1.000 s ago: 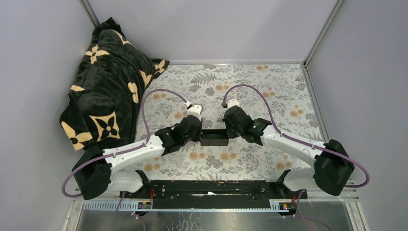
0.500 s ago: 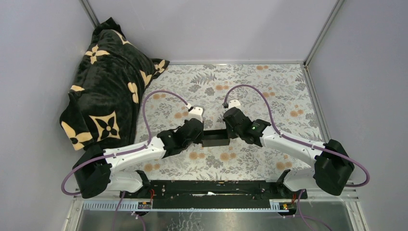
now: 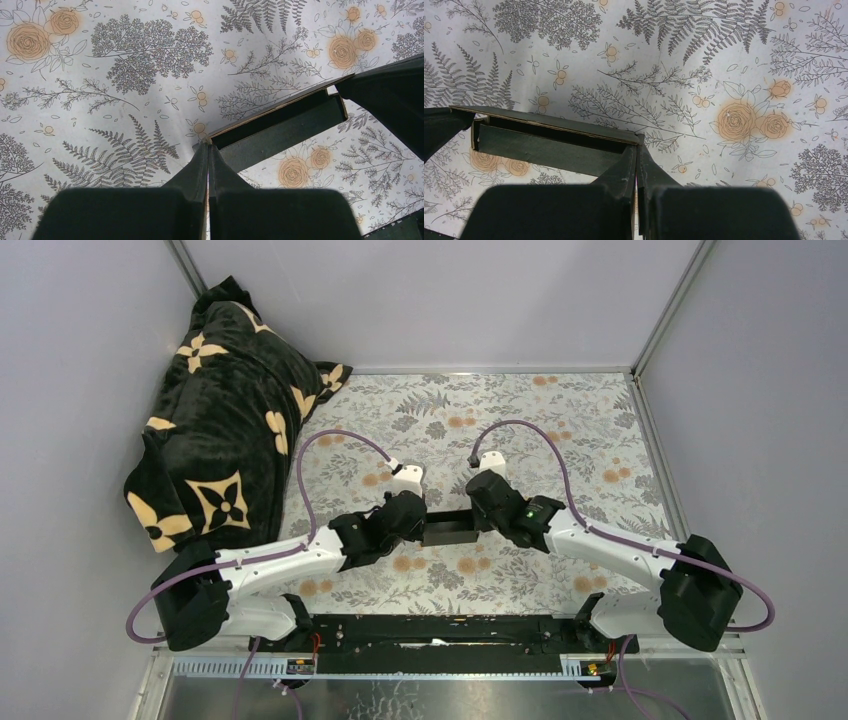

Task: Fold the paper box
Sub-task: Close the paper box at the center of the board.

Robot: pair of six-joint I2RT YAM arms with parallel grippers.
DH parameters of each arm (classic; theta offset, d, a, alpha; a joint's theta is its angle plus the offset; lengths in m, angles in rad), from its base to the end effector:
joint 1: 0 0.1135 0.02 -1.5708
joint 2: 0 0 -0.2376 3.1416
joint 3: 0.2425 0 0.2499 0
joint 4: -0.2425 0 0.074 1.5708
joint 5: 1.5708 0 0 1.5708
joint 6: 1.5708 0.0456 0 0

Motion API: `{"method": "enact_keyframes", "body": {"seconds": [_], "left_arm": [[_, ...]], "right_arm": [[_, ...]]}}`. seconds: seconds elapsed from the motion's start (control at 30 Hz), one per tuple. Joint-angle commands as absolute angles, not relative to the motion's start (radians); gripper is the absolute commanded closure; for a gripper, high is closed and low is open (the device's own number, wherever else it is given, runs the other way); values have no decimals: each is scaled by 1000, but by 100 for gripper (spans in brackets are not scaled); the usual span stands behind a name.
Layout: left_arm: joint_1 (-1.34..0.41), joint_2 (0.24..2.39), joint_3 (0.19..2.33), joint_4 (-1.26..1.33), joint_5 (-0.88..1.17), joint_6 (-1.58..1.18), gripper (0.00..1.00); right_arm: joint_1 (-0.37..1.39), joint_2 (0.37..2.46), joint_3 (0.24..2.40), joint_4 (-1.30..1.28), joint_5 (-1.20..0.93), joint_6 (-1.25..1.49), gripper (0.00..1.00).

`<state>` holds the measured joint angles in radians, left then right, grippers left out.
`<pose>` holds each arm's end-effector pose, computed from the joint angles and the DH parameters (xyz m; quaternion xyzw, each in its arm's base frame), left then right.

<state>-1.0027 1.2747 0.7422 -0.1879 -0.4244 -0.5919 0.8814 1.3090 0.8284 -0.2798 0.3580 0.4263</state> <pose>0.1648 -0.2234 0.1931 0.0966 0.8895 -0.1545 0.4190 0.1942 0.2105 0.2036 -0.1356 0.8969 0.1061 0.4074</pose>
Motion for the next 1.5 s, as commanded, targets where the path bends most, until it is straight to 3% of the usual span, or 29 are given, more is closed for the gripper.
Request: {"method": "enact_keyframes", "body": {"seconds": [0.0,0.4,0.83,1.07,1.33,1.47], "left_arm": [[-1020,1272,745,-128,-436,-624,100],[-1020,1239,736,-151,-467,-621,94],[-1020,1181,718,-183,-486,-626,58],[-1020,1136,683,-198,-515,-641,55],[-1020,1121,683,-202,-520,-639,55],[-1020,1128,684,-199,-517,-644,56]], "right_arm": [[910,1281,804,-221,352,474,100],[912,1272,793,-212,341,478,100],[916,1276,820,-230,321,446,100],[919,1285,846,-248,309,433,100],[919,1284,848,-253,284,426,86],[919,1284,850,-253,272,409,68]]}}
